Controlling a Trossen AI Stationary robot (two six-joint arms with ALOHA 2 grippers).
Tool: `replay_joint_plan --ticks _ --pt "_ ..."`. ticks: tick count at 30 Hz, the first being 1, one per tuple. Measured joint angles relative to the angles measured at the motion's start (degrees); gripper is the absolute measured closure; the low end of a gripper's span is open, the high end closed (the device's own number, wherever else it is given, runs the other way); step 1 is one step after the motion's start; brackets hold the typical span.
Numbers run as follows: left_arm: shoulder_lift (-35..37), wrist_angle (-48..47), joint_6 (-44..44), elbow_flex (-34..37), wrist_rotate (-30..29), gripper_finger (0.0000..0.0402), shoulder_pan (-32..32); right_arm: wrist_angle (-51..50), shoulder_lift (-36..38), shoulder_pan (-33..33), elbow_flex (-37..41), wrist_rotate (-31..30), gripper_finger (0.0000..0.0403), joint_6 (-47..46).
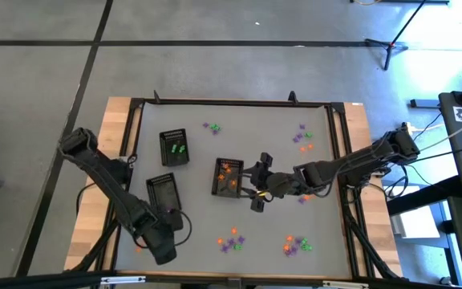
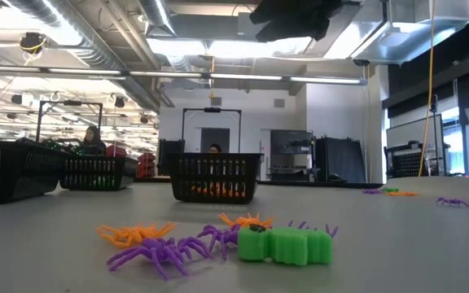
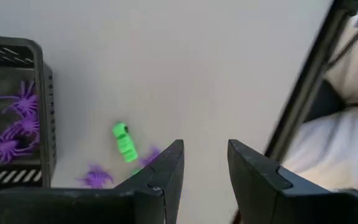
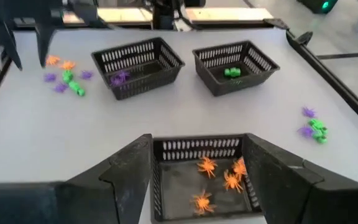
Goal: Sort Halloween decoration
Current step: Put the green alien toy into the top left black basket
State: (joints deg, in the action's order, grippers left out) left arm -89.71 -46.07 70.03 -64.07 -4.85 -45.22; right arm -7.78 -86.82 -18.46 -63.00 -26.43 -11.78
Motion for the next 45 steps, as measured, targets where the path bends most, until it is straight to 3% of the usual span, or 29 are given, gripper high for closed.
replay_joint_plan --ticks 8,18,28,45 --pt "-7.8 -2.8 -0.4 0.0 5.3 0.0286 -1.7 2.5 -1.2 -0.3 0.1 -0.5 0.0157 -3.2" --pt "-13.1 -7.7 -10.9 0.0 4.8 0.0286 -1.2 5.0 -4.7 -0.3 0.1 -0.7 0.0157 -6.7" --pt "-13.0 -8.6 -18.0 0.0 0.6 0.0286 -1.2 5.3 -5.1 -0.3 0.1 -1.0 0.0157 -11.8" --pt "-13.0 -4.4 -18.1 0.0 -1.8 0.0286 -1.2 9.6 -6.1 -2.7 0.1 -3.2 0.0157 -13.9"
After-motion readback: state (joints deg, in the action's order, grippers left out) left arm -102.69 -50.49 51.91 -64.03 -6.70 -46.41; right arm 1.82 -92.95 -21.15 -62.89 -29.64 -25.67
